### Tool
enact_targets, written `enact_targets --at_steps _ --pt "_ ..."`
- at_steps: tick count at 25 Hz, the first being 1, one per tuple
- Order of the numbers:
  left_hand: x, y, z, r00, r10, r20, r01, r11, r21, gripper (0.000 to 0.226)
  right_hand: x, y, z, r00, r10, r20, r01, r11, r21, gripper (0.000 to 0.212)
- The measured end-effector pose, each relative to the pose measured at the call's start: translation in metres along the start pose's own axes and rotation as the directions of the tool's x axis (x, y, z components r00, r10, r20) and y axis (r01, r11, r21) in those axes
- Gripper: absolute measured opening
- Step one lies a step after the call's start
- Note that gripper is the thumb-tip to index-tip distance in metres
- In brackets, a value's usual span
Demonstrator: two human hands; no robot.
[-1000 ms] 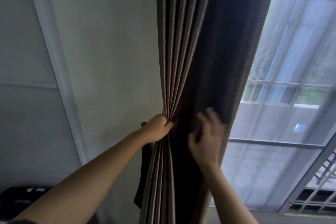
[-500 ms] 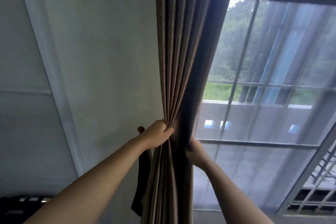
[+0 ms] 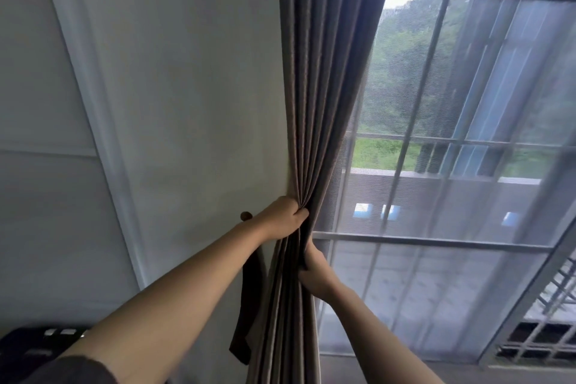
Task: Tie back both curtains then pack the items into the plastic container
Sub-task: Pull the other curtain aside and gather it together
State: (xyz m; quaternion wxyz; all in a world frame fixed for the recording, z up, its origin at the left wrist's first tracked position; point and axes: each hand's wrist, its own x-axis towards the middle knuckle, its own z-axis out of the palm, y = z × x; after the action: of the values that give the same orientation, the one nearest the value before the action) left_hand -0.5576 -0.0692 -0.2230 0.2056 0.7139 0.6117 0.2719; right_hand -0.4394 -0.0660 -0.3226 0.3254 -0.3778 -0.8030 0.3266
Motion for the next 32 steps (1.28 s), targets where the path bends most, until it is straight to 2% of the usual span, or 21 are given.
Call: enact_targets --at_steps 3,6,8,11,13,14,16,18,19,21,24,26,29,32 --pt "-0.002 0.008 0.004 0.999 0.014 0.033 -0.014 1.0 -0.022 0.031 -0.003 0.001 0.001 1.0 0.006 0.006 -0.007 0.999 0.033 0.094" --pt "-0.004 0.01 0.004 0.998 -0.003 0.059 0.006 0.999 -0.053 0.032 -0.005 0.006 0.009 1.0 0.029 -0.01 -0.028 0.996 0.089 0.09" --pt "-0.005 0.01 0.002 0.998 0.013 0.054 -0.012 1.0 -0.013 0.037 -0.002 0.008 0.013 1.0 0.014 -0.016 -0.012 0.995 0.096 0.093" --pt "-0.009 0.013 0.006 0.998 0.03 -0.062 -0.023 0.993 0.119 0.059 0.002 0.001 0.012 0.998 -0.037 0.044 0.031 0.991 0.131 0.098" --pt "-0.013 0.014 0.008 0.988 0.022 -0.152 -0.008 0.996 0.094 0.046 0.0 0.004 0.005 0.987 -0.054 0.15 0.013 0.966 0.259 0.093" --pt "-0.016 0.013 0.007 0.985 0.009 -0.173 0.001 0.998 0.062 0.037 -0.001 0.004 -0.001 0.986 -0.01 0.165 -0.047 0.939 0.34 0.089" --pt "-0.022 0.008 0.005 0.981 -0.005 -0.192 0.01 1.0 0.026 0.032 -0.002 0.003 -0.013 0.993 0.114 0.028 -0.114 0.875 0.47 0.081" --pt "-0.028 0.003 0.006 0.982 -0.022 -0.19 0.016 0.999 -0.029 0.035 0.005 -0.003 -0.026 0.945 0.21 -0.251 -0.061 0.867 0.495 0.081" --pt "-0.031 0.002 0.008 0.982 -0.03 -0.186 0.016 0.997 -0.076 0.036 0.013 -0.008 -0.033 0.91 0.224 -0.349 -0.023 0.867 0.498 0.08" --pt "-0.038 0.003 0.014 0.985 -0.048 -0.167 0.018 0.985 -0.172 0.036 0.032 -0.018 -0.044 0.893 0.169 -0.416 0.059 0.875 0.481 0.082" --pt "-0.045 0.009 0.015 0.989 -0.007 -0.145 -0.031 0.965 -0.26 0.036 0.058 -0.024 -0.049 0.904 0.209 -0.372 0.015 0.855 0.518 0.097" --pt "-0.05 0.011 0.011 0.99 0.014 -0.139 -0.057 0.95 -0.306 0.035 0.063 -0.024 -0.046 0.91 0.226 -0.347 0.013 0.822 0.569 0.099" --pt "-0.056 0.007 0.006 0.991 0.007 -0.136 -0.056 0.932 -0.359 0.036 0.064 -0.026 -0.044 0.933 0.204 -0.296 0.028 0.78 0.625 0.091" --pt "-0.057 0.002 0.003 0.989 0.018 -0.148 -0.076 0.915 -0.396 0.031 0.066 -0.03 -0.047 0.967 0.177 -0.184 -0.014 0.757 0.654 0.077"
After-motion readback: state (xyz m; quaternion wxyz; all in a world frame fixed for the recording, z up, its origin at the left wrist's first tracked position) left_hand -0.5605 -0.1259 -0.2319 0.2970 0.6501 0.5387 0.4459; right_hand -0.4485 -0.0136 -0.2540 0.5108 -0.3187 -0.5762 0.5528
